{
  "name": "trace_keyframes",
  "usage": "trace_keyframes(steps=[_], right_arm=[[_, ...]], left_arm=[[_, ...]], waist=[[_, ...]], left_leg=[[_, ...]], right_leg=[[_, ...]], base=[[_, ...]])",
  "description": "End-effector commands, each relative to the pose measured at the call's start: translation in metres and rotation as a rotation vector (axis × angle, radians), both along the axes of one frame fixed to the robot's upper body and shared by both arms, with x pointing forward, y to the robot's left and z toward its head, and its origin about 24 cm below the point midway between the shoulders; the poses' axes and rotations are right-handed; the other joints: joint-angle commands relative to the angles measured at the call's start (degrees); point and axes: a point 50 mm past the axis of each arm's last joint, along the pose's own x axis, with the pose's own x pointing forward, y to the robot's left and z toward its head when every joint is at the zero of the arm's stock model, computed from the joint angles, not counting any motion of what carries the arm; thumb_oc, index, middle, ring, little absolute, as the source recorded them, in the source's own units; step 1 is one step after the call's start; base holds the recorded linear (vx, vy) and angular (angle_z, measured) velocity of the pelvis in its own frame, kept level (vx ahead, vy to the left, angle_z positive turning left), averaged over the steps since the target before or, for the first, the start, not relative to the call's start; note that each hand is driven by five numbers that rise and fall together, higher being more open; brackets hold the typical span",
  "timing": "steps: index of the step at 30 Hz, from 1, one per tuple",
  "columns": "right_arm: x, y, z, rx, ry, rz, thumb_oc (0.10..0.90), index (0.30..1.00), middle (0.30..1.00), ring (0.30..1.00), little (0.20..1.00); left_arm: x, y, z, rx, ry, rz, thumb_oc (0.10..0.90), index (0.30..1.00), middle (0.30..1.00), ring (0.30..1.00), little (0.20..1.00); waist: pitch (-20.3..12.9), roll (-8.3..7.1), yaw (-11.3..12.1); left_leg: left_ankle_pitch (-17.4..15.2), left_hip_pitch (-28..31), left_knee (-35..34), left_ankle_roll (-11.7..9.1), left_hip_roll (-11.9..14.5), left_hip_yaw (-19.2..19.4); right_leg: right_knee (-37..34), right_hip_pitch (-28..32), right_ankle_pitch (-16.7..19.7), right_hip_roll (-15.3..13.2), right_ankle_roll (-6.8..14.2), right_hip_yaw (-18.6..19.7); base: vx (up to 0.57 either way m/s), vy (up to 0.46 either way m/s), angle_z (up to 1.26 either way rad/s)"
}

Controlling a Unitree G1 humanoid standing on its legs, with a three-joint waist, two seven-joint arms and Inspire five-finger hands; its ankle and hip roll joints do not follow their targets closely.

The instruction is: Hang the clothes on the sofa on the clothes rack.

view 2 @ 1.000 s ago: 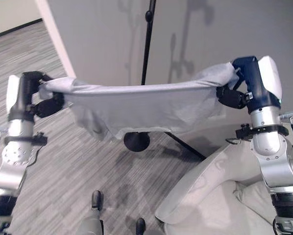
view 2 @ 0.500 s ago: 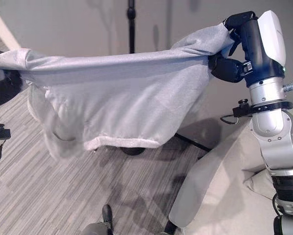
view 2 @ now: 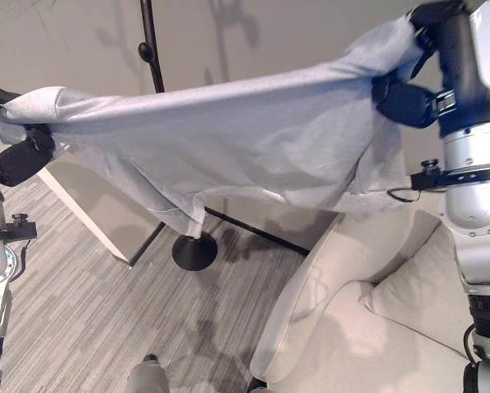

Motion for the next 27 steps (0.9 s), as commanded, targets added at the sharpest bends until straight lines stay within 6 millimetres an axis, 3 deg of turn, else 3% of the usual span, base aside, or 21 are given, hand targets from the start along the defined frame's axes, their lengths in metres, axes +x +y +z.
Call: trace_keyframes(steps=[1,2,5,11,13,15,17,18,23,24,25,27], right_arm=[[-0.022,-0.017,0.042,0.013,-0.204,-0.088,0.400,0.300,0.300,0.300,0.300],[-0.020,-0.015,0.041,0.016,-0.208,-0.079,0.400,0.300,0.300,0.300,0.300],[-0.018,-0.015,0.040,0.017,-0.201,-0.082,0.400,0.300,0.300,0.300,0.300],[-0.016,-0.015,0.035,0.004,-0.194,-0.115,0.400,0.300,0.300,0.300,0.300],[-0.011,-0.007,0.030,0.002,-0.188,-0.098,0.400,0.300,0.300,0.300,0.300],[-0.008,-0.005,0.027,0.002,-0.177,-0.092,0.400,0.300,0.300,0.300,0.300],[-0.008,-0.006,0.025,-0.012,-0.160,-0.097,0.400,0.300,0.300,0.300,0.300],[-0.010,-0.008,0.026,-0.019,-0.165,-0.111,0.400,0.300,0.300,0.300,0.300],[-0.010,-0.009,0.022,0.002,-0.148,-0.089,0.400,0.300,0.300,0.300,0.300],[-0.011,-0.009,0.024,0.013,-0.156,-0.076,0.400,0.300,0.300,0.300,0.300],[-0.013,-0.009,0.028,0.022,-0.173,-0.065,0.400,0.300,0.300,0.300,0.300],[-0.014,-0.011,0.028,0.034,-0.174,-0.071,0.400,0.300,0.300,0.300,0.300]], left_arm=[[-0.020,0.019,0.048,-0.017,-0.272,0.118,0.400,0.300,0.300,0.300,0.300],[-0.021,0.018,0.051,-0.015,-0.297,0.123,0.400,0.300,0.300,0.300,0.300],[-0.023,0.017,0.053,0.004,-0.309,0.124,0.400,0.300,0.300,0.300,0.300],[-0.020,0.009,0.061,0.024,-0.331,0.087,0.400,0.300,0.300,0.300,0.300],[-0.020,0.008,0.066,0.043,-0.346,0.096,0.400,0.300,0.300,0.300,0.300],[-0.020,0.007,0.068,0.054,-0.350,0.094,0.400,0.300,0.300,0.300,0.300],[-0.018,0.006,0.069,0.051,-0.347,0.086,0.400,0.300,0.300,0.300,0.300],[-0.015,0.006,0.068,0.042,-0.338,0.088,0.400,0.300,0.300,0.300,0.300],[-0.012,0.005,0.062,0.013,-0.323,0.063,0.400,0.300,0.300,0.300,0.300],[-0.011,0.001,0.062,0.011,-0.324,0.039,0.400,0.300,0.300,0.300,0.300],[-0.010,-0.002,0.063,-0.005,-0.333,0.012,0.400,0.300,0.300,0.300,0.300],[-0.008,-0.005,0.061,-0.028,-0.333,-0.014,0.400,0.300,0.300,0.300,0.300]], waist=[[-5.1,-1.12,2.6],[-5.8,-0.68,3.0],[-7.0,-0.15,2.8],[-8.9,-1.22,2.4],[-8.9,-1.85,3.3],[-8.1,-2.26,2.9],[-6.9,-2.08,1.4],[-6.0,-1.87,0.1],[-5.8,-1.77,-0.1],[-4.2,-2.36,0.2],[-2.7,-2.77,0.3],[-2.3,-2.75,0.3]], left_leg=[[-1.9,-3.2,-9.9,-2.1,1.3,-1.1],[-1.5,-2.5,-13.0,-2.4,0.5,-3.9],[-1.0,-0.7,-15.5,-1.9,-0.3,-3.2],[-4.3,1.6,-15.9,-0.2,-3.4,2.0],[-6.7,3.3,-15.9,0.6,-3.7,5.7],[-6.9,3.9,-15.9,1.2,-4.5,7.1],[-7.2,5.0,-15.9,1.7,-5.2,6.8],[-7.6,5.8,-15.9,2.3,-6.2,6.3],[-7.9,7.7,-15.8,3.1,-8.0,5.8],[-9.1,4.9,-9.6,2.8,-8.4,5.3],[-10.7,0.2,-1.3,1.0,-7.5,3.4],[-11.1,-2.2,1.0,-0.4,-5.6,-0.2]], right_leg=[[0.5,1.7,-4.7,1.0,2.0,1.4],[0.5,2.1,-5.0,1.3,2.7,2.0],[0.5,2.2,-4.6,0.8,3.4,2.2],[0.5,2.4,-0.6,-4.5,5.7,0.4],[5.1,1.8,2.2,-7.5,6.6,-4.0],[9.0,-0.5,2.5,-7.4,6.1,-3.5],[11.4,-4.8,0.5,-4.1,5.2,1.3],[8.9,-7.1,-2.3,-0.4,3.6,4.3],[3.7,-4.3,-2.0,1.5,2.6,6.4],[2.9,-3.4,-1.9,1.2,1.9,6.4],[1.3,-1.8,-2.0,1.0,1.2,5.3],[0.5,-1.3,-2.3,0.8,1.7,4.4]], base=[[0.26,0.170,0.18],[0.22,0.124,0.04],[0.27,0.235,-0.23],[0.16,0.219,0.03],[0.13,0.250,-0.11],[0.02,0.157,-0.30],[0.04,0.097,-0.20],[0.04,0.061,-0.13],[0.06,-0.004,-0.02],[-0.08,-0.087,0.12],[-0.07,-0.065,0.15],[0.01,0.062,0.26]])
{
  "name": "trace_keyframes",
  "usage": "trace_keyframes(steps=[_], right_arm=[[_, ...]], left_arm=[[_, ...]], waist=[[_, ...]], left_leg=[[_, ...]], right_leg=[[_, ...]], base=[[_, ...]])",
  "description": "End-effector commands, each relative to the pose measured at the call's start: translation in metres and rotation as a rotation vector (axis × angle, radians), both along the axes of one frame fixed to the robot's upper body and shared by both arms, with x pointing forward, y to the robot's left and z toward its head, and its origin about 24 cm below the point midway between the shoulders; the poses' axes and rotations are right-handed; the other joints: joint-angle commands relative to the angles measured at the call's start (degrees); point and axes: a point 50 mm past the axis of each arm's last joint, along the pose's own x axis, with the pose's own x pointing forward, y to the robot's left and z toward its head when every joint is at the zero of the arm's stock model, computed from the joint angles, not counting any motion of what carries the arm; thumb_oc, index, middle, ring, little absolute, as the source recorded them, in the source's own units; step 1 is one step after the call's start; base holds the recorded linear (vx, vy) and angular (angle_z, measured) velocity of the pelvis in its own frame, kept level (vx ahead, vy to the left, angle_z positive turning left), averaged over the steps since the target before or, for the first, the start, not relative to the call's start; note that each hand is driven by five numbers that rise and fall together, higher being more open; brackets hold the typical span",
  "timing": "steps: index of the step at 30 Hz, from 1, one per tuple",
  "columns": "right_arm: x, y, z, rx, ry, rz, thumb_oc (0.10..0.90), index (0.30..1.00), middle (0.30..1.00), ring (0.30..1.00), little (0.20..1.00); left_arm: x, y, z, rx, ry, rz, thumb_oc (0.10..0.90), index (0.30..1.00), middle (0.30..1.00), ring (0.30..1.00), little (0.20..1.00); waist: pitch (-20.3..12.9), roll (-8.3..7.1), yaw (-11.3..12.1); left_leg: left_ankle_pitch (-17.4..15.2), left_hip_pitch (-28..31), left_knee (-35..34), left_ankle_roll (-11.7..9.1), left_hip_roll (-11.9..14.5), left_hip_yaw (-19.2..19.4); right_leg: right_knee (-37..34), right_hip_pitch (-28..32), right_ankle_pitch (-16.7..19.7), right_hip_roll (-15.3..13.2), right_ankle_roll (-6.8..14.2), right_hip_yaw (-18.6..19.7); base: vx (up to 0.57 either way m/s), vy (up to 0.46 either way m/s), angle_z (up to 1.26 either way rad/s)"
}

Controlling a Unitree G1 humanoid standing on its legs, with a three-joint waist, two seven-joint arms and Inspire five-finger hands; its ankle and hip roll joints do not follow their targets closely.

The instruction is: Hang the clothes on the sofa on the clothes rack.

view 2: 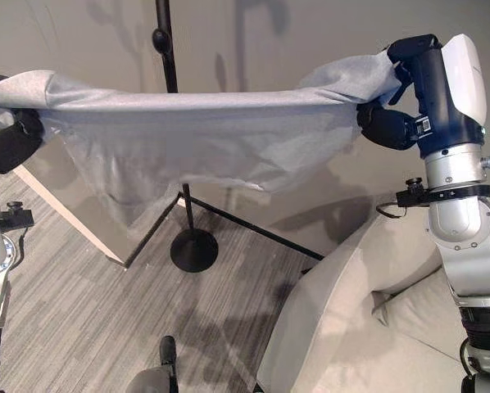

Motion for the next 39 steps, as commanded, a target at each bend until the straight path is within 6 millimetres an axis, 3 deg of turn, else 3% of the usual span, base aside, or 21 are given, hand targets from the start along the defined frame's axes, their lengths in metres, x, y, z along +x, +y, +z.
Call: trace_keyframes(steps=[1,3,4,5,6,8,11,13,15,18,21,23,25,28,29,31,34,35,37,38,39], right_arm=[[-0.024,-0.013,0.062,0.041,-0.304,-0.046,0.400,0.300,0.300,0.300,0.300],[-0.023,-0.018,0.057,0.055,-0.292,-0.064,0.400,0.300,0.300,0.300,0.300],[-0.023,-0.018,0.056,0.057,-0.292,-0.065,0.400,0.300,0.300,0.300,0.300],[-0.023,-0.023,0.053,0.046,-0.272,-0.090,0.400,0.300,0.300,0.300,0.300],[-0.024,-0.028,0.052,0.044,-0.266,-0.112,0.400,0.300,0.300,0.300,0.300],[-0.025,-0.030,0.049,0.023,-0.246,-0.141,0.400,0.300,0.300,0.300,0.300],[-0.020,-0.026,0.045,0.020,-0.250,-0.154,0.400,0.300,0.300,0.300,0.300],[-0.019,-0.023,0.043,-0.006,-0.224,-0.140,0.400,0.300,0.300,0.300,0.300],[-0.021,-0.023,0.048,0.005,-0.243,-0.128,0.400,0.300,0.300,0.300,0.300],[-0.023,-0.023,0.052,0.001,-0.255,-0.125,0.400,0.300,0.300,0.300,0.300],[-0.021,-0.017,0.055,0.004,-0.280,-0.107,0.400,0.300,0.300,0.300,0.300],[-0.017,-0.014,0.055,0.002,-0.281,-0.105,0.400,0.300,0.300,0.300,0.300],[-0.014,-0.013,0.059,-0.017,-0.278,-0.114,0.400,0.300,0.300,0.300,0.300],[-0.010,-0.007,0.060,-0.013,-0.276,-0.089,0.400,0.300,0.300,0.300,0.300],[-0.009,-0.006,0.059,-0.007,-0.269,-0.085,0.400,0.300,0.300,0.300,0.300],[-0.008,-0.007,0.059,0.001,-0.261,-0.076,0.400,0.300,0.300,0.300,0.300],[-0.015,-0.012,0.064,-0.008,-0.284,-0.100,0.400,0.300,0.300,0.300,0.300],[-0.015,-0.013,0.064,-0.008,-0.285,-0.102,0.400,0.300,0.300,0.300,0.300],[-0.015,-0.015,0.064,-0.010,-0.286,-0.114,0.400,0.300,0.300,0.300,0.300],[-0.014,-0.014,0.061,-0.001,-0.283,-0.110,0.400,0.300,0.300,0.300,0.300],[-0.011,-0.017,0.050,0.030,-0.252,-0.108,0.400,0.300,0.300,0.300,0.300]], left_arm=[[-0.016,-0.001,0.055,-0.002,-0.295,-0.030,0.400,0.300,0.300,0.300,0.300],[-0.014,-0.003,0.060,0.008,-0.307,-0.032,0.400,0.300,0.300,0.300,0.300],[-0.013,-0.003,0.060,0.009,-0.307,-0.033,0.400,0.300,0.300,0.300,0.300],[-0.012,-0.004,0.063,0.016,-0.312,-0.039,0.400,0.300,0.300,0.300,0.300],[-0.011,-0.006,0.065,0.022,-0.314,-0.047,0.400,0.300,0.300,0.300,0.300],[-0.008,-0.012,0.066,0.034,-0.301,-0.083,0.400,0.300,0.300,0.300,0.300],[-0.005,-0.017,0.073,0.094,-0.297,-0.074,0.400,0.300,0.300,0.300,0.300],[-0.001,-0.024,0.074,0.100,-0.289,-0.115,0.400,0.300,0.300,0.300,0.300],[0.003,-0.028,0.074,0.099,-0.283,-0.135,0.400,0.300,0.300,0.300,0.300],[0.007,-0.030,0.070,0.083,-0.255,-0.154,0.400,0.300,0.300,0.300,0.300],[0.004,-0.023,0.071,0.082,-0.260,-0.123,0.400,0.300,0.300,0.300,0.300],[0.000,-0.020,0.076,0.095,-0.285,-0.104,0.400,0.300,0.300,0.300,0.300],[-0.004,-0.015,0.080,0.101,-0.305,-0.074,0.400,0.300,0.300,0.300,0.300],[-0.006,-0.010,0.081,0.097,-0.317,-0.047,0.400,0.300,0.300,0.300,0.300],[-0.008,-0.006,0.072,0.066,-0.298,-0.045,0.400,0.300,0.300,0.300,0.300],[-0.008,-0.006,0.069,0.043,-0.298,-0.054,0.400,0.300,0.300,0.300,0.300],[-0.004,-0.014,0.068,0.022,-0.307,-0.101,0.400,0.300,0.300,0.300,0.300],[-0.004,-0.015,0.069,0.022,-0.308,-0.103,0.400,0.300,0.300,0.300,0.300],[-0.005,-0.017,0.070,0.017,-0.320,-0.124,0.400,0.300,0.300,0.300,0.300],[-0.005,-0.018,0.071,0.025,-0.326,-0.123,0.400,0.300,0.300,0.300,0.300],[-0.006,-0.020,0.078,0.059,-0.338,-0.130,0.400,0.300,0.300,0.300,0.300]], waist=[[-2.2,-1.09,0.0],[-2.9,-1.41,-0.3],[-3.2,-1.33,-0.3],[-4.0,-0.69,-1.0],[-5.4,0.55,-1.7],[-6.2,0.98,-2.2],[-5.0,-0.19,-1.9],[-3.9,-0.51,-3.8],[-4.0,-0.29,-4.2],[-3.8,-0.51,-4.0],[-3.8,-1.04,-2.2],[-3.9,-1.04,-1.9],[-4.2,-1.04,-1.4],[-5.0,-1.78,-0.4],[-5.5,-1.98,0.0],[-5.7,-1.60,-0.1],[-3.3,-1.60,-0.8],[-3.4,-1.41,-1.1],[-1.9,-1.43,-1.1],[-1.5,-1.12,-0.9],[-1.2,-1.53,-1.0]], left_leg=[[-9.6,-2.2,6.9,-7.0,4.0,-4.1],[-6.8,-1.7,1.6,-7.3,9.0,-10.2],[-6.1,-1.4,0.4,-7.6,9.2,-10.4],[-4.8,-1.1,-3.1,-8.0,11.1,-12.0],[-4.4,-0.1,-6.2,-8.7,11.3,-10.7],[-4.8,1.5,-8.5,-8.6,8.8,-8.8],[-7.0,3.6,-8.7,-5.9,5.5,-5.5],[-7.4,4.7,-8.7,-4.1,3.5,-5.9],[-7.5,4.9,-8.7,-3.2,2.2,-5.4],[-8.8,6.2,-8.7,-2.5,1.0,-4.4],[-9.5,7.2,-8.7,-2.6,1.7,-1.7],[-9.5,7.4,-8.7,-2.8,2.6,-0.9],[-9.2,7.5,-8.7,-3.1,2.8,-0.5],[-9.6,8.3,-8.7,-3.6,2.2,0.5],[-9.2,9.0,-8.7,-4.0,2.4,0.8],[-9.0,9.1,-8.3,-4.5,2.5,0.7],[-11.0,2.8,3.8,-5.9,4.4,1.1],[-11.7,1.8,5.2,-5.9,4.7,0.5],[-10.4,-1.5,11.6,-7.7,8.1,-1.7],[-10.4,-2.3,13.0,-8.5,10.1,-5.1],[-12.1,-1.5,13.1,-9.0,12.8,-11.7]], right_leg=[[0.3,-2.4,-1.2,4.1,-4.2,2.4],[0.3,-3.1,-2.0,2.5,-2.7,4.1],[0.3,-3.2,-2.1,2.8,-2.8,4.0],[0.3,-2.5,-3.0,1.9,-1.8,4.7],[0.3,-1.8,-2.5,0.7,-0.7,3.8],[0.4,-2.1,2.5,-2.5,0.5,2.9],[7.7,-5.9,8.6,-6.4,0.9,5.0],[13.8,-11.2,7.5,-1.6,-1.1,13.6],[14.2,-12.3,6.2,0.8,-1.6,15.3],[11.8,-12.4,3.9,2.5,-2.3,13.3],[8.5,-11.5,7.7,-0.6,-0.6,5.8],[6.6,-11.1,10.1,-1.9,0.3,5.9],[4.8,-10.9,9.3,-2.4,0.4,7.9],[1.6,-8.9,8.6,-2.9,0.6,6.7],[0.4,-7.9,8.8,-2.4,0.6,5.4],[0.3,-7.1,7.4,-1.8,0.5,4.9],[0.3,-5.2,5.8,-3.1,-0.4,1.2],[0.3,-5.2,5.8,-2.9,-0.4,0.8],[0.3,-5.1,6.0,-3.8,-0.5,0.9],[0.3,-5.7,6.2,-3.8,-0.4,1.8],[0.3,-6.8,6.2,-4.3,0.4,3.8]], base=[[0.13,0.176,0.24],[0.17,0.302,0.12],[0.22,0.467,0.00],[0.29,0.507,-0.08],[0.37,0.683,-0.07],[0.22,0.533,0.00],[0.10,0.422,-0.13],[0.10,0.353,-0.38],[0.08,0.219,-0.09],[0.10,0.129,-0.19],[0.01,-0.072,-0.26],[0.02,-0.106,-0.43],[0.01,-0.044,-0.29],[0.05,-0.075,-0.17],[0.09,-0.113,-0.16],[0.07,-0.121,-0.06],[-0.04,-0.059,0.16],[-0.08,0.088,0.39],[-0.07,0.181,0.41],[-0.01,0.360,0.03],[0.05,0.475,-0.30]])
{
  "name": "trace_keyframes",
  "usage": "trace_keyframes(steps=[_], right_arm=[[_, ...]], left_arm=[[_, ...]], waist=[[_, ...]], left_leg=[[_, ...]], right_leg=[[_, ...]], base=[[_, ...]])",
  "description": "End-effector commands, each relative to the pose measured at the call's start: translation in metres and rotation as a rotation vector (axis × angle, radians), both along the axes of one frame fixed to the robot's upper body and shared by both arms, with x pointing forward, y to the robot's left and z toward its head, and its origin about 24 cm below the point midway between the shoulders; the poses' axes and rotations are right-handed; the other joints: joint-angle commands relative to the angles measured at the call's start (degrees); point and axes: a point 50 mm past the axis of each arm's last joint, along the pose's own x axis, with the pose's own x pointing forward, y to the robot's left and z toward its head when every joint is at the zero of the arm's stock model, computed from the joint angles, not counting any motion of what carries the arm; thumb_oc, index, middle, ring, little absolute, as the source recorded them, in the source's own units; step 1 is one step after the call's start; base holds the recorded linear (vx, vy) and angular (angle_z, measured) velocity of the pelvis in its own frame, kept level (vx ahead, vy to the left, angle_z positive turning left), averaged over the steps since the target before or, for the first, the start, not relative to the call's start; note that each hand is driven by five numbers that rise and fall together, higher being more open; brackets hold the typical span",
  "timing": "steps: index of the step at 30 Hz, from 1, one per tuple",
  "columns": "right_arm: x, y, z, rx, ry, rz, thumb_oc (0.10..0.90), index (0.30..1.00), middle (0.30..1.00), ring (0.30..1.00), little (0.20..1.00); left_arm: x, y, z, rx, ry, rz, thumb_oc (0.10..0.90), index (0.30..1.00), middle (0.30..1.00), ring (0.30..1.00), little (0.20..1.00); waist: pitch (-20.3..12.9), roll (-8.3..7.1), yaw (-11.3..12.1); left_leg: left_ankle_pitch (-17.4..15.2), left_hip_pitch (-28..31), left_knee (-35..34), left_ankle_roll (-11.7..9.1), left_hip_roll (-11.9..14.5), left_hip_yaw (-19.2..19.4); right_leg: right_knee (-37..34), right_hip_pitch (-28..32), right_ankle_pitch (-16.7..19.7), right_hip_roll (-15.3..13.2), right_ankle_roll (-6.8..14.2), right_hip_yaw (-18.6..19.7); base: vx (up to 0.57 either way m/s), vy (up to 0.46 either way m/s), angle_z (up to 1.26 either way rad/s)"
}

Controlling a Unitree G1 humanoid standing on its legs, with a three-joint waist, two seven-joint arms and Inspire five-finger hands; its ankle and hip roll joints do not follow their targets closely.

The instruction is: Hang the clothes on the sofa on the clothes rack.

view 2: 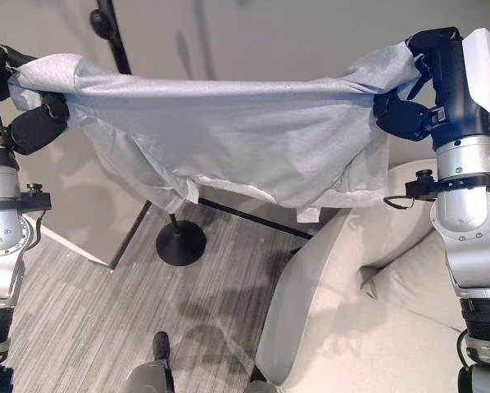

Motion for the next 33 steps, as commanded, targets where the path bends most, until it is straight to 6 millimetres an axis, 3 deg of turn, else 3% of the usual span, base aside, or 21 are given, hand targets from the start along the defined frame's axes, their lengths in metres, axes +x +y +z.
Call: trace_keyframes(steps=[1,2,3,4,5,6,7,8,9,10,11,12,13,14,15,17,20,23,33], right_arm=[[-0.019,-0.010,0.042,-0.021,-0.229,-0.071,0.400,0.300,0.300,0.300,0.300],[-0.022,-0.019,0.038,-0.038,-0.207,-0.115,0.400,0.300,0.300,0.300,0.300],[-0.025,-0.025,0.034,-0.037,-0.181,-0.146,0.400,0.300,0.300,0.300,0.300],[-0.026,-0.025,0.033,-0.035,-0.181,-0.149,0.400,0.300,0.300,0.300,0.300],[-0.027,-0.026,0.030,-0.014,-0.195,-0.158,0.400,0.300,0.300,0.300,0.300],[-0.028,-0.027,0.030,-0.012,-0.195,-0.161,0.400,0.300,0.300,0.300,0.300],[-0.027,-0.029,0.026,0.034,-0.207,-0.164,0.400,0.300,0.300,0.300,0.300],[-0.026,-0.028,0.027,0.037,-0.213,-0.155,0.400,0.300,0.300,0.300,0.300],[-0.026,-0.028,0.027,0.036,-0.215,-0.154,0.400,0.300,0.300,0.300,0.300],[-0.025,-0.026,0.030,0.029,-0.219,-0.140,0.400,0.300,0.300,0.300,0.300],[-0.025,-0.026,0.030,0.038,-0.219,-0.132,0.400,0.300,0.300,0.300,0.300],[-0.027,-0.028,0.030,0.040,-0.215,-0.132,0.400,0.300,0.300,0.300,0.300],[-0.029,-0.033,0.029,0.045,-0.213,-0.149,0.400,0.300,0.300,0.300,0.300],[-0.029,-0.034,0.029,0.046,-0.213,-0.150,0.400,0.300,0.300,0.300,0.300],[-0.032,-0.040,0.027,0.035,-0.207,-0.190,0.400,0.300,0.300,0.300,0.300],[-0.033,-0.042,0.025,0.016,-0.188,-0.207,0.400,0.300,0.300,0.300,0.300],[-0.031,-0.035,0.028,0.045,-0.228,-0.167,0.400,0.300,0.300,0.300,0.300],[-0.028,-0.034,0.026,0.072,-0.227,-0.152,0.400,0.300,0.300,0.300,0.300],[-0.023,-0.023,0.019,0.064,-0.203,-0.111,0.400,0.300,0.300,0.300,0.300]], left_arm=[[-0.025,-0.003,0.063,0.057,-0.323,-0.030,0.400,0.300,0.300,0.300,0.300],[-0.025,-0.001,0.064,0.062,-0.322,-0.012,0.400,0.300,0.300,0.300,0.300],[-0.023,-0.003,0.063,0.070,-0.305,-0.028,0.400,0.300,0.300,0.300,0.300],[-0.022,-0.004,0.064,0.072,-0.304,-0.030,0.400,0.300,0.300,0.300,0.300],[-0.019,-0.005,0.065,0.067,-0.303,-0.026,0.400,0.300,0.300,0.300,0.300],[-0.019,-0.006,0.066,0.069,-0.303,-0.028,0.400,0.300,0.300,0.300,0.300],[-0.014,-0.016,0.067,0.079,-0.294,-0.071,0.400,0.300,0.300,0.300,0.300],[-0.013,-0.019,0.067,0.082,-0.288,-0.081,0.400,0.300,0.300,0.300,0.300],[-0.012,-0.018,0.067,0.080,-0.290,-0.081,0.400,0.300,0.300,0.300,0.300],[-0.012,-0.020,0.068,0.086,-0.285,-0.087,0.400,0.300,0.300,0.300,0.300],[-0.010,-0.023,0.066,0.087,-0.272,-0.099,0.400,0.300,0.300,0.300,0.300],[-0.008,-0.024,0.063,0.084,-0.255,-0.108,0.400,0.300,0.300,0.300,0.300],[-0.005,-0.025,0.058,0.069,-0.230,-0.111,0.400,0.300,0.300,0.300,0.300],[-0.004,-0.025,0.058,0.069,-0.230,-0.112,0.400,0.300,0.300,0.300,0.300],[-0.002,-0.022,0.050,0.062,-0.195,-0.095,0.400,0.300,0.300,0.300,0.300],[-0.004,-0.021,0.052,0.062,-0.205,-0.089,0.400,0.300,0.300,0.300,0.300],[-0.011,-0.018,0.056,0.053,-0.248,-0.082,0.400,0.300,0.300,0.300,0.300],[-0.013,-0.015,0.052,0.047,-0.239,-0.081,0.400,0.300,0.300,0.300,0.300],[-0.016,-0.008,0.036,0.017,-0.191,-0.061,0.400,0.300,0.300,0.300,0.300]], waist=[[-3.1,-0.59,-0.6],[-4.2,0.34,-2.0],[-4.6,0.37,-2.7],[-4.8,0.12,-2.6],[-5.1,0.77,-3.0],[-5.3,0.33,-2.8],[-4.0,1.99,-4.6],[-3.8,2.64,-4.4],[-3.7,2.63,-4.3],[-3.6,3.18,-4.2],[-3.7,3.53,-4.8],[-3.7,3.43,-5.2],[-3.9,2.72,-5.8],[-3.9,2.74,-5.7],[-4.2,1.84,-6.5],[-5.2,0.70,-6.0],[-6.0,0.15,-4.7],[-7.7,0.07,-4.6],[-9.2,0.12,-3.2]], left_leg=[[-8.5,2.3,5.5,-4.9,8.9,-10.5],[-12.0,4.2,0.9,-4.1,8.8,-10.8],[-12.2,4.6,-0.2,-3.0,6.6,-10.5],[-12.3,4.6,-0.4,-2.9,6.3,-10.4],[-12.4,4.8,-1.6,-0.9,4.2,-9.0],[-12.1,4.8,-1.9,-0.7,3.7,-8.8],[-9.1,6.7,-6.1,0.8,0.9,-7.3],[-7.9,8.1,-8.3,1.5,0.1,-6.0],[-7.4,8.3,-8.8,1.5,0.0,-5.8],[-6.2,9.5,-11.3,1.7,-0.9,-5.3],[-4.7,10.5,-13.6,1.7,-2.2,-5.2],[-4.7,10.2,-13.7,1.3,-3.3,-5.5],[-4.6,10.1,-13.7,0.7,-5.5,-5.7],[-4.3,10.0,-13.7,0.7,-5.4,-5.7],[-5.7,10.1,-13.7,1.2,-6.8,-5.2],[-5.9,9.7,-13.7,1.6,-8.7,-5.3],[-5.8,9.3,-13.7,1.3,-8.2,-3.3],[-6.4,10.0,-13.7,1.8,-8.2,-2.3],[-7.4,12.4,-13.7,2.5,-7.9,-1.2]], right_leg=[[-0.7,-2.1,6.7,-3.6,1.2,0.8],[-0.7,-2.2,8.2,-5.2,3.0,0.8],[-0.7,-2.7,11.6,-7.1,2.4,1.7],[-0.7,-2.8,11.5,-7.4,2.6,1.8],[0.5,-4.4,16.5,-9.6,1.8,0.6],[1.0,-5.0,16.5,-10.1,1.9,1.0],[11.7,-8.3,12.6,-6.2,-0.8,7.0],[16.3,-9.4,10.5,-4.3,-1.0,6.8],[16.9,-9.8,10.4,-4.4,-1.1,7.0],[20.4,-10.4,7.6,-2.5,-2.0,6.1],[23.3,-11.4,4.2,1.1,-3.1,5.5],[23.3,-11.7,1.5,4.1,-3.5,5.7],[20.0,-11.4,-3.8,9.9,-4.9,6.5],[19.7,-11.4,-3.5,10.0,-5.1,6.4],[16.3,-10.4,-5.5,12.8,-6.1,7.3],[8.6,-7.4,-4.5,13.6,-6.8,7.7],[3.4,-5.6,-1.1,12.9,-5.4,5.7],[-0.6,-3.8,0.5,13.3,-5.2,6.3],[-0.7,-1.8,-0.4,12.6,-4.8,6.2]], base=[[0.13,0.630,-0.54],[0.10,0.599,-0.46],[0.10,0.442,-0.13],[0.00,0.541,0.11],[0.00,0.378,0.07],[-0.09,0.833,-0.18],[-0.10,0.689,-0.21],[-0.10,0.674,-0.10],[-0.04,0.371,-0.31],[-0.04,0.317,-0.46],[-0.03,0.403,-0.50],[-0.04,0.401,-0.30],[-0.04,0.232,-0.09],[-0.02,0.207,0.05],[-0.04,0.089,0.20],[-0.02,0.100,0.23],[0.01,0.034,0.05],[0.06,0.046,-0.12],[0.05,0.030,-0.04]])
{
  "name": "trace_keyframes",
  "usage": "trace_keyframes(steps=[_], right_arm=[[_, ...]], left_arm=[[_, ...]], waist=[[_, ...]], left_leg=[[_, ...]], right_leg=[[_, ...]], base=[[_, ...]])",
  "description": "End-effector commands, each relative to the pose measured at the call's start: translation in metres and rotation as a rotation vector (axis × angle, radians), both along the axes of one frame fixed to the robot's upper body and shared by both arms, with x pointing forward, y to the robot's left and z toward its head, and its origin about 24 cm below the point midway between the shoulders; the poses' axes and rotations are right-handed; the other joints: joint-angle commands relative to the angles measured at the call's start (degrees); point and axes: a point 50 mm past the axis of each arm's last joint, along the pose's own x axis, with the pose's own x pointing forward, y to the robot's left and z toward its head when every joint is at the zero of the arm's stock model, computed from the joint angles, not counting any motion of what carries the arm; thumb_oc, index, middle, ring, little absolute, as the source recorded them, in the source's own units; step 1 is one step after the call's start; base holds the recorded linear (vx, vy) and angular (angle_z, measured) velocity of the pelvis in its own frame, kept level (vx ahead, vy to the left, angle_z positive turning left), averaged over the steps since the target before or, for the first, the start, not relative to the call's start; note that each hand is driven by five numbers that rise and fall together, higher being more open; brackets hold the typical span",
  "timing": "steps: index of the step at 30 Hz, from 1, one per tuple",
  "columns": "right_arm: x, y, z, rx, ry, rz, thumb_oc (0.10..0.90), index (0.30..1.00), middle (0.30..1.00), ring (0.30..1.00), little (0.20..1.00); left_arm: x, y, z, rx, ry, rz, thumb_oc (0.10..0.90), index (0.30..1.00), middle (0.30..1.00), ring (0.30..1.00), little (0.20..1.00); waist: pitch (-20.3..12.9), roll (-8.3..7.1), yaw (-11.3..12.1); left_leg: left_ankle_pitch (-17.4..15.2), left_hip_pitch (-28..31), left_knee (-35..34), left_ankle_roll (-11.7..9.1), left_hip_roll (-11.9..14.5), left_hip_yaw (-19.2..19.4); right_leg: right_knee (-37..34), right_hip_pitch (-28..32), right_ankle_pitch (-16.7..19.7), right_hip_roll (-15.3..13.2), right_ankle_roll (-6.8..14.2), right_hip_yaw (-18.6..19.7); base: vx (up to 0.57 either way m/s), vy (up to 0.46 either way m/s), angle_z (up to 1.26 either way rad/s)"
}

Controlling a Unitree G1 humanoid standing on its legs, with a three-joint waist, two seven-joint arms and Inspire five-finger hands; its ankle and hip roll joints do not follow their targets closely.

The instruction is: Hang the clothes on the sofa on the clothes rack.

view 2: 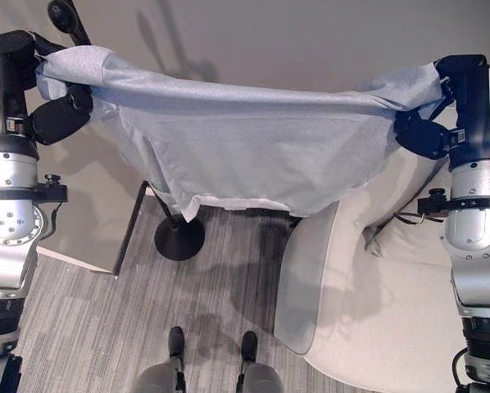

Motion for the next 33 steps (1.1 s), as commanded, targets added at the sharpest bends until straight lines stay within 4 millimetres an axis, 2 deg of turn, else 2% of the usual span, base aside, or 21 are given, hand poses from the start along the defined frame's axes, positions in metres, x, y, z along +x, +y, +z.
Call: trace_keyframes(steps=[1,8,11,15,21,23,26,27,28,30,32,33], right_arm=[[-0.010,0.001,0.039,-0.047,-0.218,-0.033,0.400,0.300,0.300,0.300,0.300],[-0.014,0.003,0.057,-0.091,-0.291,-0.060,0.400,0.300,0.300,0.300,0.300],[-0.020,-0.001,0.076,-0.122,-0.366,-0.107,0.400,0.300,0.300,0.300,0.300],[-0.031,-0.002,0.095,-0.134,-0.476,-0.135,0.400,0.300,0.300,0.300,0.300],[-0.038,0.004,0.118,-0.180,-0.559,-0.135,0.400,0.300,0.300,0.300,0.300],[-0.039,0.008,0.134,-0.215,-0.579,-0.139,0.400,0.300,0.300,0.300,0.300],[-0.038,0.007,0.151,-0.221,-0.598,-0.150,0.400,0.300,0.300,0.300,0.300],[-0.039,0.004,0.162,-0.220,-0.601,-0.166,0.400,0.300,0.300,0.300,0.300],[-0.038,0.005,0.165,-0.222,-0.605,-0.162,0.400,0.300,0.300,0.300,0.300],[-0.041,0.003,0.178,-0.226,-0.614,-0.182,0.400,0.300,0.300,0.300,0.300],[-0.038,-0.002,0.187,-0.218,-0.592,-0.213,0.400,0.300,0.300,0.300,0.300],[-0.037,-0.002,0.189,-0.218,-0.593,-0.212,0.400,0.300,0.300,0.300,0.300]], left_arm=[[-0.025,0.015,0.030,0.019,-0.207,0.055,0.400,0.300,0.300,0.300,0.300],[-0.031,0.018,0.037,0.030,-0.252,0.085,0.400,0.300,0.300,0.300,0.300],[-0.034,0.012,0.049,0.044,-0.313,0.072,0.400,0.300,0.300,0.300,0.300],[-0.038,0.006,0.061,0.049,-0.381,0.046,0.400,0.300,0.300,0.300,0.300],[-0.042,0.009,0.068,0.049,-0.424,0.067,0.400,0.300,0.300,0.300,0.300],[-0.042,0.014,0.075,0.066,-0.446,0.102,0.400,0.300,0.300,0.300,0.300],[-0.043,0.018,0.083,0.070,-0.471,0.131,0.400,0.300,0.300,0.300,0.300],[-0.043,0.020,0.092,0.081,-0.492,0.149,0.400,0.300,0.300,0.300,0.300],[-0.043,0.020,0.092,0.077,-0.496,0.152,0.400,0.300,0.300,0.300,0.300],[-0.040,0.020,0.097,0.084,-0.498,0.155,0.400,0.300,0.300,0.300,0.300],[-0.033,0.022,0.103,0.084,-0.486,0.177,0.400,0.300,0.300,0.300,0.300],[-0.032,0.022,0.104,0.082,-0.488,0.178,0.400,0.300,0.300,0.300,0.300]], waist=[[-11.7,-4.01,1.5],[-12.1,-3.31,2.5],[-10.9,-2.04,2.9],[-10.0,-1.28,2.8],[-11.2,-2.45,4.2],[-11.7,-3.42,5.5],[-12.0,-3.82,6.1],[-12.3,-4.16,6.7],[-12.2,-4.03,6.5],[-12.0,-4.11,6.5],[-11.3,-3.52,5.5],[-11.2,-3.48,5.6]], left_leg=[[-9.1,3.0,0.1,0.1,-4.2,1.6],[-9.7,3.3,0.1,0.5,-4.8,2.0],[-9.7,3.6,0.1,1.3,-5.4,1.9],[-9.6,3.7,0.1,1.5,-5.5,1.5],[-10.4,4.2,0.1,1.6,-6.9,1.1],[-10.6,4.4,0.1,1.8,-7.1,1.0],[-10.9,4.3,0.1,2.0,-7.3,0.9],[-11.7,4.9,0.1,2.1,-7.6,0.5],[-11.2,4.5,0.1,2.2,-7.7,0.5],[-11.9,5.5,0.1,2.6,-7.9,-0.7],[-11.7,6.2,0.1,2.6,-7.3,-2.1],[-11.7,6.1,0.1,2.5,-7.3,-2.1]], right_leg=[[0.1,0.7,-0.8,1.5,1.9,-2.1],[0.1,2.0,-0.3,-0.2,2.8,-4.2],[9.4,-0.6,0.6,-2.9,3.9,-5.8],[15.8,-3.2,0.2,-4.7,4.2,-6.0],[13.5,-1.2,-1.1,-5.4,3.8,-8.3],[12.5,-0.4,-1.1,-5.4,3.9,-9.2],[12.5,-0.1,-1.1,-5.7,4.2,-9.6],[15.6,-0.2,-0.3,-6.6,4.7,-9.9],[15.7,-0.6,0.0,-6.8,4.7,-9.9],[22.2,-2.5,3.8,-8.2,5.7,-8.9],[26.8,-6.4,4.5,-8.6,5.6,-5.7],[27.1,-6.7,4.4,-8.6,5.5,-5.6]], base=[[0.06,0.030,0.01],[0.06,0.049,0.04],[0.04,0.132,0.03],[0.03,0.062,0.08],[0.07,0.014,0.15],[0.09,-0.012,0.08],[0.08,0.008,0.04],[0.08,0.034,0.07],[0.11,0.044,0.07],[0.08,0.055,0.16],[0.09,0.005,0.36],[0.11,-0.048,0.40]])
